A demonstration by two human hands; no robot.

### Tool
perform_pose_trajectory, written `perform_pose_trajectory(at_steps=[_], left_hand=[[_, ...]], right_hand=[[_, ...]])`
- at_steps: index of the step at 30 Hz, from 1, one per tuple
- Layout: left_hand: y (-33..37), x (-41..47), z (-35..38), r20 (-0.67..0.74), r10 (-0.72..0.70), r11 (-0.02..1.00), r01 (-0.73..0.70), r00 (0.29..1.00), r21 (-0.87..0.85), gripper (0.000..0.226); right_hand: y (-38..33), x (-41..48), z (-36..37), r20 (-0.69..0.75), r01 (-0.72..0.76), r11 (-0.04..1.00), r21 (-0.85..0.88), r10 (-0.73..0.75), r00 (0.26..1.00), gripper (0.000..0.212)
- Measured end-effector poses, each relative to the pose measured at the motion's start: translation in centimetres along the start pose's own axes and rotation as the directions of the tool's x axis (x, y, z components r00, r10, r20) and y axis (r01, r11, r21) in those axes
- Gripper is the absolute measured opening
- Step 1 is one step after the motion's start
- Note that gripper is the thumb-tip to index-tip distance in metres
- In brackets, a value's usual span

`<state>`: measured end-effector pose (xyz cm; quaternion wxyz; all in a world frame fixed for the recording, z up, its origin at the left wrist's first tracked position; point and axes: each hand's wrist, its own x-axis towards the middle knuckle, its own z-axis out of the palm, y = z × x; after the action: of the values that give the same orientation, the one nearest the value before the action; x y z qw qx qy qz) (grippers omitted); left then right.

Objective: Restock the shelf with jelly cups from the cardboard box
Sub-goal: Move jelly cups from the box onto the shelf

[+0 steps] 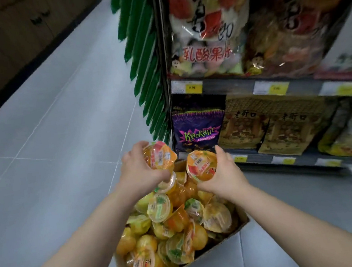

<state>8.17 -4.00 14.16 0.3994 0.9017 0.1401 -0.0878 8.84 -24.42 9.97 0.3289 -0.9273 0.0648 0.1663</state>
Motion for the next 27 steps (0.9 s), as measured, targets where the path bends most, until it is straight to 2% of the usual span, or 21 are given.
perform_pose_trajectory(at_steps=[5,12,15,18,22,27], left_hand=[[12.6,-3.7,-10.2,0.015,0.082,0.995,-0.081,0.997,-0.05,0.095],[33.2,-9.0,-25.0,-0.029,0.31,0.95,-0.311,0.95,-0.02,0.096],[40.4,-10.9,-29.7,-0.093,0.392,0.918,-0.396,0.915,-0.028,0.107],[46.1,-13.1,-33.1,-0.183,0.466,0.868,-0.487,0.866,-0.096,0.114],[51.7,-15.9,-36.3,-0.321,0.499,0.829,-0.551,0.805,-0.094,0.101],[56.0,-18.1,-39.5,-0.463,0.5,0.77,-0.62,0.732,-0.15,0.097]], right_hand=[[-8.7,-6.1,-14.6,-0.102,0.04,0.998,0.056,-0.034,0.994,0.099],[-21.4,-14.1,-35.7,-0.326,0.133,0.97,0.202,-0.061,0.943,0.095],[-25.4,-17.0,-42.8,-0.419,0.226,0.948,0.224,-0.116,0.901,0.101],[-28.3,-19.6,-48.5,-0.482,0.327,0.92,0.215,-0.191,0.855,0.105],[-30.9,-22.8,-54.5,-0.549,0.447,0.886,0.123,-0.315,0.775,0.095],[-33.3,-24.5,-59.5,-0.612,0.559,0.827,0.053,-0.416,0.673,0.093]])
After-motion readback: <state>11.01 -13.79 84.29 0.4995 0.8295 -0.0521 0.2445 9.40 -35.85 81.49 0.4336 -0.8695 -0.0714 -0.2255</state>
